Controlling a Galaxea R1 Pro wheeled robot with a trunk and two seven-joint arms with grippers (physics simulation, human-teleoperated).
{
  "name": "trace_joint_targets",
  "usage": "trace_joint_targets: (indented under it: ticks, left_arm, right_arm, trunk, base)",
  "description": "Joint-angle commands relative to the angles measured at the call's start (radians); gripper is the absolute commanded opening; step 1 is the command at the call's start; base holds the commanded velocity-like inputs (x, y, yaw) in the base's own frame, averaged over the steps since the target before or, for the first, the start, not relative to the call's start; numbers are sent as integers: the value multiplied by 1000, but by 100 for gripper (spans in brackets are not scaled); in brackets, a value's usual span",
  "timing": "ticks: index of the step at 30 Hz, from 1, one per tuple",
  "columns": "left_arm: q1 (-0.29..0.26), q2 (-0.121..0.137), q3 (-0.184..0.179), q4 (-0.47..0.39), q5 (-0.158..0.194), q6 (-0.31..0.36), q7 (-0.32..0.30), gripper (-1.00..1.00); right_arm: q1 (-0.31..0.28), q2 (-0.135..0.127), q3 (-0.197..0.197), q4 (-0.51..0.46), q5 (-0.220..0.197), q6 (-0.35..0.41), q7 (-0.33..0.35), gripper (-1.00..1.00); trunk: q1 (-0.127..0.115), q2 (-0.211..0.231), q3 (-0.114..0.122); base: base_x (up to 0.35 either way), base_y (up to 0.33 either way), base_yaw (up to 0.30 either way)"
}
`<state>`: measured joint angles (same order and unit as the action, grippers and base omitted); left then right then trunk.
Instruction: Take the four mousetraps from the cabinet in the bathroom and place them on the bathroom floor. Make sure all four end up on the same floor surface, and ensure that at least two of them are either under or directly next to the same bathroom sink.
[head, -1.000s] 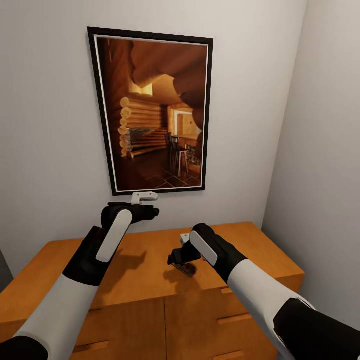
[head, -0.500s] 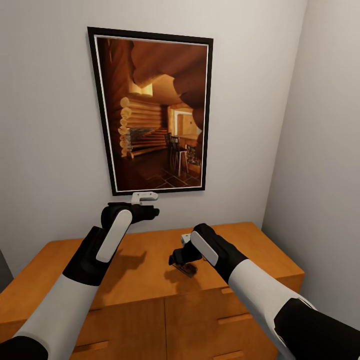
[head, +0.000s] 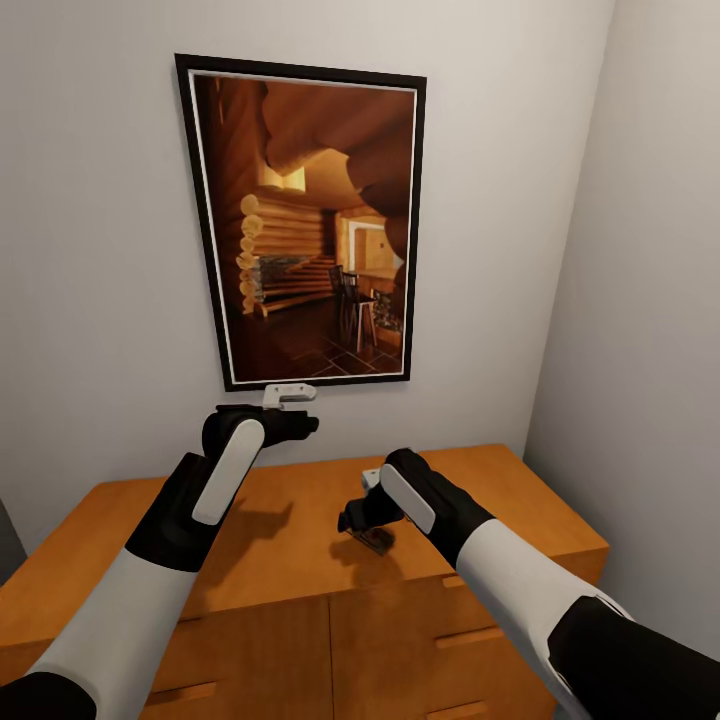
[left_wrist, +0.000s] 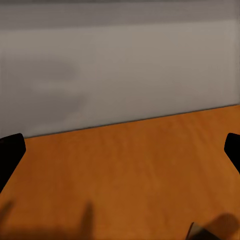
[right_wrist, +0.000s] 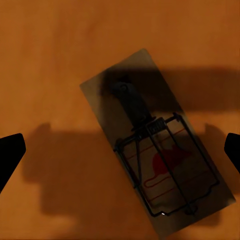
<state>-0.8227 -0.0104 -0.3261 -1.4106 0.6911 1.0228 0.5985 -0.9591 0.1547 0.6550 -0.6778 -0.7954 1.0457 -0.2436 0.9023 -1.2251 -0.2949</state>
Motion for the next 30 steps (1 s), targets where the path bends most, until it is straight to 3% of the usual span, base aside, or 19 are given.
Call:
trace_joint_targets:
  ticks: [1, 13, 30]
  left_arm:
    - [-1, 0, -1, -1, 10, 2, 10, 100]
    - [-1, 0, -1, -1, 10, 2, 10, 100]
    - [-1, 0, -1, -1, 10, 2, 10, 100]
  right_arm:
    - [-1, 0, 3, -1, -10, 1, -10, 100]
    - [-1, 3, 100, 53, -12, 1, -5, 100]
    - [-1, 3, 116, 83, -12, 1, -2, 100]
  trunk:
    - [0, -1, -1]
    - [0, -1, -1]
    - [0, -1, -1]
  base:
    - [0, 0, 0]
    - [0, 0, 0]
    - [0, 0, 0]
